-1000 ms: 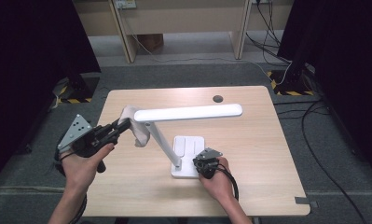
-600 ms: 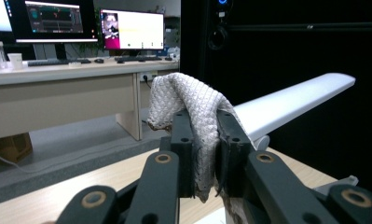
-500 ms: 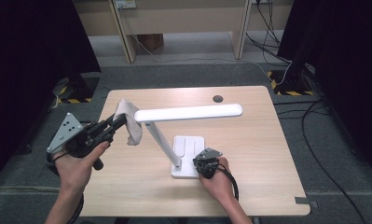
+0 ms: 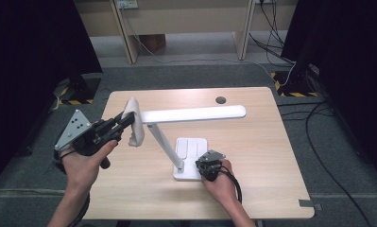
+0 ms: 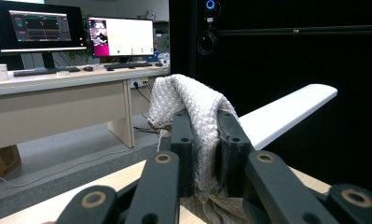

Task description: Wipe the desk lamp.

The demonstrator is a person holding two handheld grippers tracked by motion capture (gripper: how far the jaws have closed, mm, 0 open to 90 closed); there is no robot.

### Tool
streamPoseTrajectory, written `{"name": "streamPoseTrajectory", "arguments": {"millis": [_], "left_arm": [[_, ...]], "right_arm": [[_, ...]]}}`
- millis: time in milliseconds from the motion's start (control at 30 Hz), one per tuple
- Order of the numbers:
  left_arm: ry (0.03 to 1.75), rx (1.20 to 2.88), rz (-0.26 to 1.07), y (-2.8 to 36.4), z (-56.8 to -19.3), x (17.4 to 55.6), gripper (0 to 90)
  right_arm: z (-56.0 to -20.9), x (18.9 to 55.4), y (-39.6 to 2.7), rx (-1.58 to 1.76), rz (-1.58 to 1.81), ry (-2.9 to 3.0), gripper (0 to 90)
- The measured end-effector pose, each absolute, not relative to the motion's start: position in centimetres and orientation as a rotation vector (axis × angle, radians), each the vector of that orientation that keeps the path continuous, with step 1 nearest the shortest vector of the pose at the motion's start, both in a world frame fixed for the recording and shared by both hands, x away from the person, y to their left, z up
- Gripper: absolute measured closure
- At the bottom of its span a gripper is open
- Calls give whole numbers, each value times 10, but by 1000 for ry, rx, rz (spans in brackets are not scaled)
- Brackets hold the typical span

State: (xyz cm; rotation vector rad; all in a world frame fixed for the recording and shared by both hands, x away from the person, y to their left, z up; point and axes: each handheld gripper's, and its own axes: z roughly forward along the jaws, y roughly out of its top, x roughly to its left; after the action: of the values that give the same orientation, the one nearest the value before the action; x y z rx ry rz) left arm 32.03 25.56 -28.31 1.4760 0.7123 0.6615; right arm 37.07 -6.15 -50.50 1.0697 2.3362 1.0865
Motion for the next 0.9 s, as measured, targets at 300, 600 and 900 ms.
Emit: {"name": "streamPoseTrajectory", "arguments": {"millis": [300, 600, 900], "left_arm": [[691, 1492, 653, 245, -279, 325, 793], [694, 1497, 653, 241, -279, 326, 793], [686, 1504, 648, 234, -280, 327, 792]], "right_arm": [[-505, 370, -62, 1068, 1088, 2332, 900], [-505, 370, -62, 1066, 1089, 2331, 900], [-506, 370, -62, 1065, 1090, 2329, 900]]}}
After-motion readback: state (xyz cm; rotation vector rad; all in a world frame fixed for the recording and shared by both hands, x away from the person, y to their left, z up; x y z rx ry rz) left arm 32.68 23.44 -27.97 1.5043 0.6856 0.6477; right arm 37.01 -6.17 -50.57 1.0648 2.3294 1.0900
